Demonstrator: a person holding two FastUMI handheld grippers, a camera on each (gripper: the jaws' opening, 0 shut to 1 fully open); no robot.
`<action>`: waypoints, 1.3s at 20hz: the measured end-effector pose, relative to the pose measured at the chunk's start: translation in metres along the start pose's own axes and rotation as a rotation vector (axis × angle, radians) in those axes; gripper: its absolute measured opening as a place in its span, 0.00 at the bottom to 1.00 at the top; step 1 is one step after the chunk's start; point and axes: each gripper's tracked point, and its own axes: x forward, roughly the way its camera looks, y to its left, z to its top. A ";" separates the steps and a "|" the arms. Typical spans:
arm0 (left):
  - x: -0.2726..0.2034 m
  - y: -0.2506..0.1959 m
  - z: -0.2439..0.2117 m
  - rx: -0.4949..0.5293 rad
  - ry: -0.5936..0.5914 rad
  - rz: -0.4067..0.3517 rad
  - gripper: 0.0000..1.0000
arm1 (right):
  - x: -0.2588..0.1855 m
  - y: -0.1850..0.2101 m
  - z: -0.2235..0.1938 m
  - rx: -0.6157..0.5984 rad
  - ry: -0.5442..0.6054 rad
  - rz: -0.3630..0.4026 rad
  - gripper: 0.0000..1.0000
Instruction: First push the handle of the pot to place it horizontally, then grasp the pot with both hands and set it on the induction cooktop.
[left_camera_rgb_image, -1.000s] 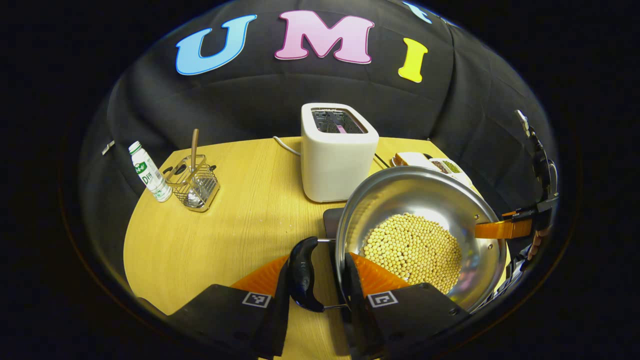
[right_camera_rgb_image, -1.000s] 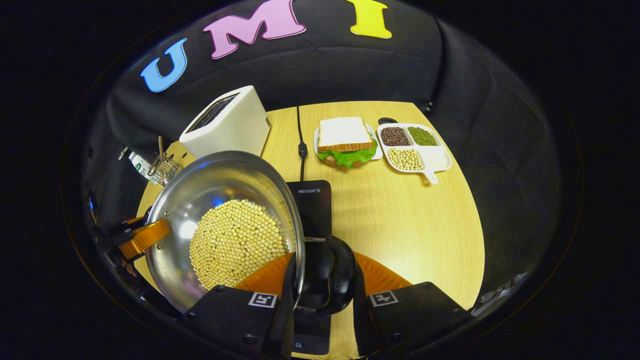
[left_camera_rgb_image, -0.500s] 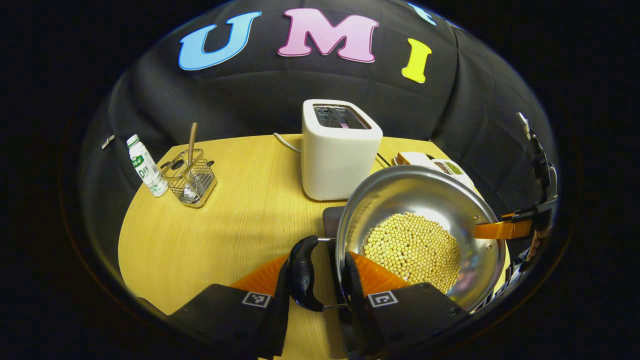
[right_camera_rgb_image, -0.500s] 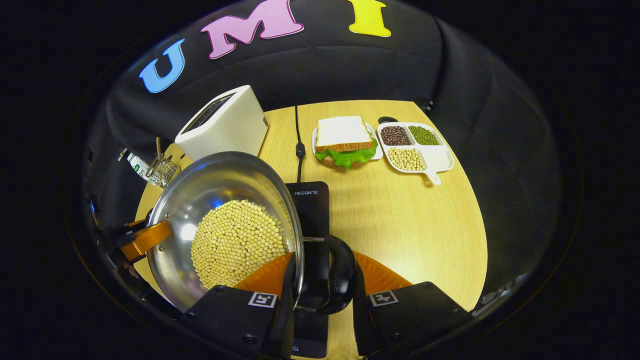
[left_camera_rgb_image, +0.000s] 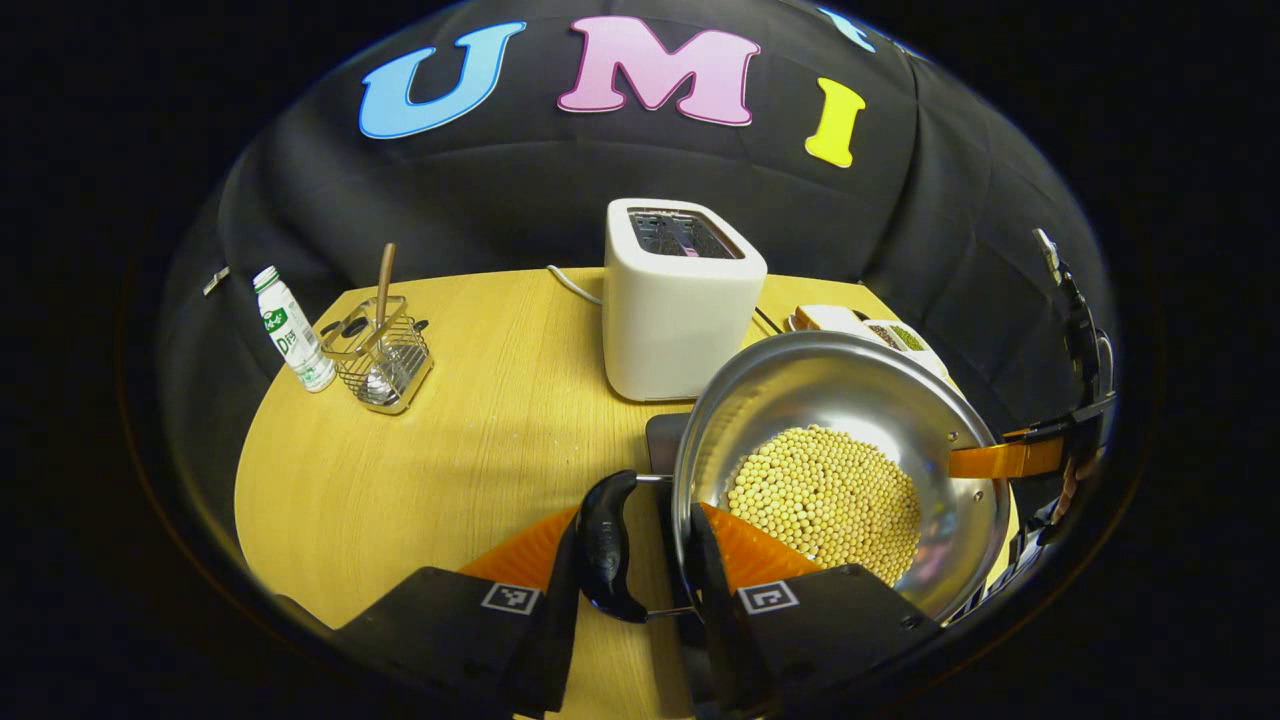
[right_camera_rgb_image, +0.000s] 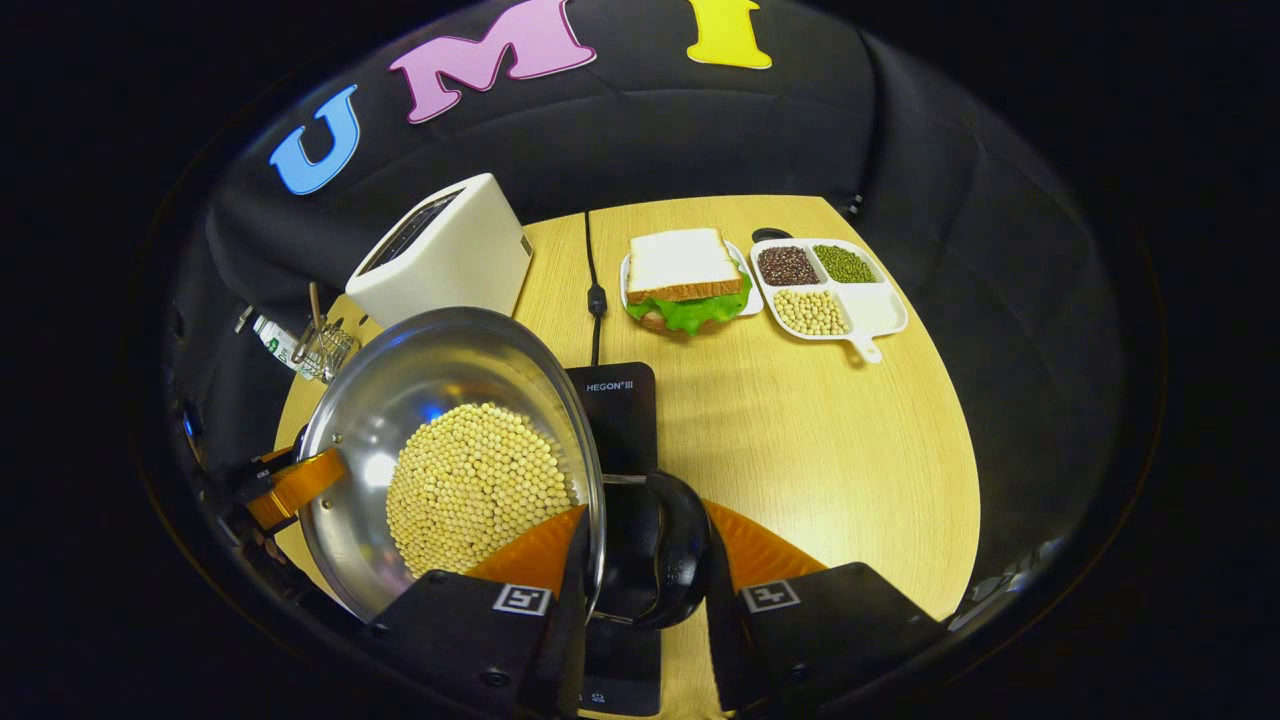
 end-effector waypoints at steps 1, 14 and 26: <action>0.000 0.000 0.000 -0.003 -0.001 0.001 0.59 | 0.000 0.000 0.000 0.002 -0.001 -0.002 0.55; -0.005 -0.003 0.011 0.083 -0.018 0.021 0.95 | -0.001 -0.003 0.006 0.023 -0.044 -0.045 0.99; -0.085 -0.021 0.063 0.104 -0.253 0.003 0.95 | -0.083 0.016 0.059 -0.059 -0.315 -0.017 0.99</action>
